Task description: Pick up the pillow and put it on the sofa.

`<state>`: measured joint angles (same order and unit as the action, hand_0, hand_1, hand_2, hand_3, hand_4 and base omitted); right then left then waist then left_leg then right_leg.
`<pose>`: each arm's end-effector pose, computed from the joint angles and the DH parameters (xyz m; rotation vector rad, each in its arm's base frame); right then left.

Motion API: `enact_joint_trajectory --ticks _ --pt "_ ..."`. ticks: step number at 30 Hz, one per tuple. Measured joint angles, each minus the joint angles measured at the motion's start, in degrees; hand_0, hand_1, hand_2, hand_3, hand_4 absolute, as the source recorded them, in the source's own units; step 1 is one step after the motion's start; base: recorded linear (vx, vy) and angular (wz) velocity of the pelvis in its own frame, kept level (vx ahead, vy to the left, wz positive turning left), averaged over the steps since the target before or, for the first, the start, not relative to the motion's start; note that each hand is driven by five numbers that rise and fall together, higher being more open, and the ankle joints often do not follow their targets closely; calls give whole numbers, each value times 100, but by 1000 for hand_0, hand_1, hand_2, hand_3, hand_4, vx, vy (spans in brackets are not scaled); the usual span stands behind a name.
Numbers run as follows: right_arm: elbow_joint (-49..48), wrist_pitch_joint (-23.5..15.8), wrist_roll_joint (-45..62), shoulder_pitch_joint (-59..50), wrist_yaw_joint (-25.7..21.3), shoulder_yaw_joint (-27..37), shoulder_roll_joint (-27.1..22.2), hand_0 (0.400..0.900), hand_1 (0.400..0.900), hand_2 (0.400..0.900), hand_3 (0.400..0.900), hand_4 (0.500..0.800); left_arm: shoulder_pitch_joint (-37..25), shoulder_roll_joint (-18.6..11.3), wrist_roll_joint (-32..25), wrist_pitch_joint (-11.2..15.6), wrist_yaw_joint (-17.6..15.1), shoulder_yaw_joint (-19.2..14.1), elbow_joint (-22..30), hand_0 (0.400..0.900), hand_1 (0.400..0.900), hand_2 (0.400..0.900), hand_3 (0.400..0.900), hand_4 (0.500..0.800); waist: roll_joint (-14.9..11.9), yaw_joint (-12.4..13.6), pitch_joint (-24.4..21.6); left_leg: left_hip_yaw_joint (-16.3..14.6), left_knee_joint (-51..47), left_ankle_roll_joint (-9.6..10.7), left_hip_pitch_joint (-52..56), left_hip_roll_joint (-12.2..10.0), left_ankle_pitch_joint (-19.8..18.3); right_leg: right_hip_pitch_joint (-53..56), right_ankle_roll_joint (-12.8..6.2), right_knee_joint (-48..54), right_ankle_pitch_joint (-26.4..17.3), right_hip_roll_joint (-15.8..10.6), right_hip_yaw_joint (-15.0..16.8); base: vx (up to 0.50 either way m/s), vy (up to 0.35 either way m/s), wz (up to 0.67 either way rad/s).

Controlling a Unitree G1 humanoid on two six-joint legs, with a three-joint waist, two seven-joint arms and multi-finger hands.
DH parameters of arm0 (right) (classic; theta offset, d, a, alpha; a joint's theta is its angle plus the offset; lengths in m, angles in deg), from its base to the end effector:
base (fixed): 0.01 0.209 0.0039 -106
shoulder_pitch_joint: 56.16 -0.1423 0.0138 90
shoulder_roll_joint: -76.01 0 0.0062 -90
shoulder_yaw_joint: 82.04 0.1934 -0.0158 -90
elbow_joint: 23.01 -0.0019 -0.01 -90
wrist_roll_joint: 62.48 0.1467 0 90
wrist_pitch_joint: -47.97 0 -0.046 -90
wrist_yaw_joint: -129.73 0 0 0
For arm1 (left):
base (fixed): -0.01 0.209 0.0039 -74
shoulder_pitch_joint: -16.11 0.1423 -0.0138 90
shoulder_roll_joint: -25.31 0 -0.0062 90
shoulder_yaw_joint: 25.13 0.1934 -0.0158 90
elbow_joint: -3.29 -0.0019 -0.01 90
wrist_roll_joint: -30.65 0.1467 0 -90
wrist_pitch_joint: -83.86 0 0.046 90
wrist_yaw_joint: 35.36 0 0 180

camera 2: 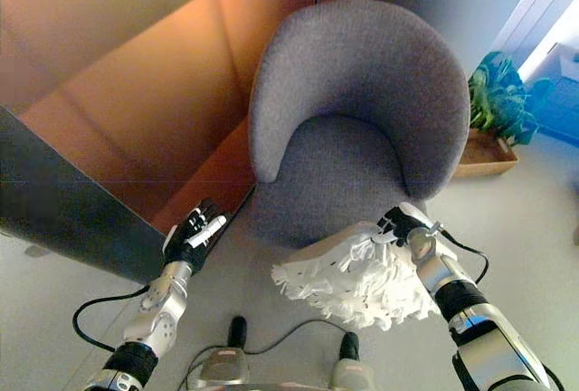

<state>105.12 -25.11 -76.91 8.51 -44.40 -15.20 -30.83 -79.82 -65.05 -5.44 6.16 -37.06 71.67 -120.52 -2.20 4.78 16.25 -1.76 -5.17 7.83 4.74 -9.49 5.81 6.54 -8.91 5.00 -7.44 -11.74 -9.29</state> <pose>0.2786 -0.2525 0.0219 -0.9840 0.6113 0.1361 0.2092 0.2137 -0.0376 -0.2767 0.2787 0.1739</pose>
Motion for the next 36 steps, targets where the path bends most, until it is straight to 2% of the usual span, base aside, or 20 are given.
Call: enact_joint_trajectory --ticks 6,18,23,26,30,33,36 --pt "-19 50 2 -23 217 0 -201 400 400 400 400 500 212 5 0 -156 148 1 -8 900 900 900 900 800 -5 19 -235 5 -2 0 29 -5 -1 36 3 16 3 -3 -14 5 0 0" --pt "32 164 21 -836 664 -36 -887 400 400 400 400 500 236 -1 -25 -167 233 2 -31 900 900 900 900 800 15 33 -371 6 -1 0 34 -4 0 36 4 17 4 3 -15 18 2 2" --pt "635 116 39 -1521 712 -148 -1014 400 400 400 400 500 325 -14 -29 -215 302 8 -29 900 900 900 900 800 16 68 -533 15 -2 -1 21 -7 -4 39 1 19 27 5 -48 74 1 7" --pt "994 120 85 -1763 714 -202 -1140 400 400 400 400 500 426 -59 -33 -222 386 56 -28 900 900 900 900 800 17 190 -611 28 -2 -5 15 -8 -14 40 2 20 37 7 -60 92 6 11" --pt "1379 127 161 -2051 720 -381 -1222 400 400 400 400 500 619 -218 -63 -232 429 95 -21 900 900 900 900 800 25 246 -651 149 -2 -4 -24 -5 -14 62 3 22 55 10 -148 65 -19 13" --pt "1703 177 326 -2167 718 -414 -1307 400 400 400 400 500 678 -301 -82 -238 470 122 -11 900 900 900 900 800 28 382 -665 206 5 -4 -124 -5 -3 25 4 22 64 20 -226 -56 -68 11" --pt "1976 294 514 -2479 695 -596 -1333 400 400 400 400 500 683 -478 -82 -241 489 259 7 900 900 900 900 800 28 434 -687 314 54 6 -371 -15 53 -177 -5 20 40 39 -265 -163 -104 6"
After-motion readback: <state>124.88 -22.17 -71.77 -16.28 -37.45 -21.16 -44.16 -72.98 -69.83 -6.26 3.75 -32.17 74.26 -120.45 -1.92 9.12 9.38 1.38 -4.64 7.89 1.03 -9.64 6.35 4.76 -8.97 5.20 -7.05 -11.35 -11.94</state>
